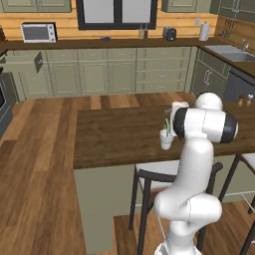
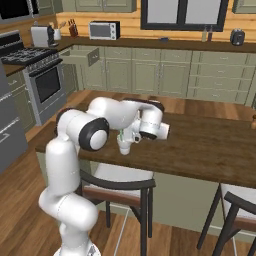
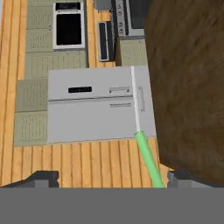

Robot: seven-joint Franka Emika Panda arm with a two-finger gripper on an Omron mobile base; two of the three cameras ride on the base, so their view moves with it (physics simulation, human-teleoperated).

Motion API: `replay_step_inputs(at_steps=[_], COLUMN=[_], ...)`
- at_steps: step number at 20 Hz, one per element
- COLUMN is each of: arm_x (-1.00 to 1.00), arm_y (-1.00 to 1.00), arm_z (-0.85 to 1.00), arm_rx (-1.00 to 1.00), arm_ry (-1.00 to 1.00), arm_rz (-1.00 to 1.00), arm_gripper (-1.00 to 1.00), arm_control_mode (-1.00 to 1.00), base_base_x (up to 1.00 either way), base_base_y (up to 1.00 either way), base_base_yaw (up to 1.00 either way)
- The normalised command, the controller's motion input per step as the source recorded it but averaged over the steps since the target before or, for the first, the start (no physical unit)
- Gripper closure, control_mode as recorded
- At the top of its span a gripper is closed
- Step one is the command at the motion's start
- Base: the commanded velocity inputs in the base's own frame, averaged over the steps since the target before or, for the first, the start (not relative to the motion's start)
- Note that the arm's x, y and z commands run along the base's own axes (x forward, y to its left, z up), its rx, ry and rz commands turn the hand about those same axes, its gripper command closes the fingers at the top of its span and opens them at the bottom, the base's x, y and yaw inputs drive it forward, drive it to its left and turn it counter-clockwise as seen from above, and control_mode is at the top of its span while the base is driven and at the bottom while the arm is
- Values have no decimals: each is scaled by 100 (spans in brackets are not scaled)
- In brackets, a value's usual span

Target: Take a straw from the drawer in front and place it inside the glass cup on the dining counter.

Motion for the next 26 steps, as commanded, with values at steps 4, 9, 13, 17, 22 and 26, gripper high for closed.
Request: replay_step_inputs(at_steps=[4,9,13,17,22,26], arm_x=[0,0,0,18,20,0], arm_y=[0,0,0,0,0,-3], arm_z=[25,33,8,0,-1,0], arm_rx=[-15,-15,-19,-19,-19,-20], arm_ry=[-1,-1,0,0,0,0], arm_rz=[-20,-20,-20,-15,-5,0], arm_gripper=[-100,-100,-100,-100,-100,-100], arm_control_mode=[-100,-100,-100,-100,-100,-100], base_base_x=[0,0,0,0,0,0], base_base_y=[0,0,0,0,0,0], base_base_yaw=[0,0,0,0,0,0])
